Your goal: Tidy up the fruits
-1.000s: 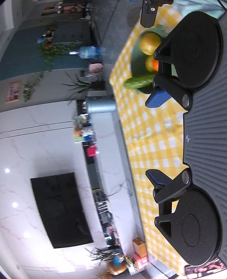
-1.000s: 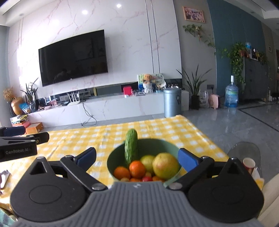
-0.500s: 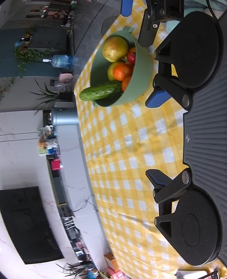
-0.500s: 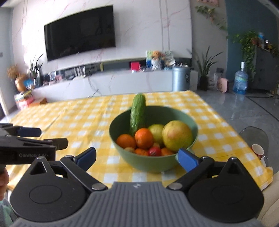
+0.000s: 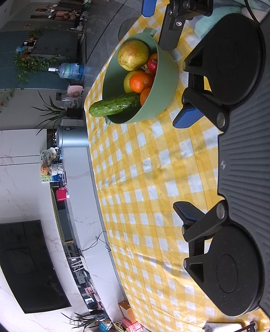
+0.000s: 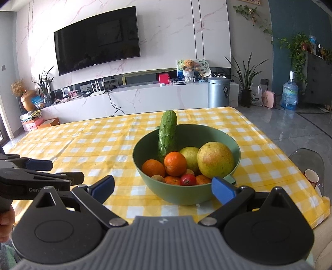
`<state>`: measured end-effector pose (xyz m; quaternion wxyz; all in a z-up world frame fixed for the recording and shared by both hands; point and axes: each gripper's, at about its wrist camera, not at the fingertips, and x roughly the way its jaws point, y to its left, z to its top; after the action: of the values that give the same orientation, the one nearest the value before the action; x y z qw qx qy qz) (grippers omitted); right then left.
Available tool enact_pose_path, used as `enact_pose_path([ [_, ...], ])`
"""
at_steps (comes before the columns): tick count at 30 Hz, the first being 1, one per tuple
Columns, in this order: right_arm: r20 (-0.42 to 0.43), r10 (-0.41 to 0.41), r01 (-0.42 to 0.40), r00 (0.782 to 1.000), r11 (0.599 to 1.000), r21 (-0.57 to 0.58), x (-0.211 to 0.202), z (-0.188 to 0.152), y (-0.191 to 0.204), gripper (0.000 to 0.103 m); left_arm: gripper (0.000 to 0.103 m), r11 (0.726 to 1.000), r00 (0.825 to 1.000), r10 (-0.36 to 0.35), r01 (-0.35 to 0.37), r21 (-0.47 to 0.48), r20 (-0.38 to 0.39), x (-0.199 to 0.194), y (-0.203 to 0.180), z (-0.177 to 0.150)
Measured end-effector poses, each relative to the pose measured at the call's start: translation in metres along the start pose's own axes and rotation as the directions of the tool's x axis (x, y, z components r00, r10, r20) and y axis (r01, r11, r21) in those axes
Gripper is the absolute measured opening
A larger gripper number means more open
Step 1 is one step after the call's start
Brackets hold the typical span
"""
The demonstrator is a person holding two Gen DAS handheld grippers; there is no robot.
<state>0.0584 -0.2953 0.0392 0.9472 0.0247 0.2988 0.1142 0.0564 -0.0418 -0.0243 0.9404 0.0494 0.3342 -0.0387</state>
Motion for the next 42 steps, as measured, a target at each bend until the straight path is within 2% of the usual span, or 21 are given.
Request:
enact_pose_path([
  [42,-0.016,-0.001,0.001,1.0,1.0,-0.012,0.0038,-0.0003,0.0008,0.097,0.094,1.0,1.0,0.001,-0.001,-0.004,-0.002,-0.0026,0.0023,0.0005],
])
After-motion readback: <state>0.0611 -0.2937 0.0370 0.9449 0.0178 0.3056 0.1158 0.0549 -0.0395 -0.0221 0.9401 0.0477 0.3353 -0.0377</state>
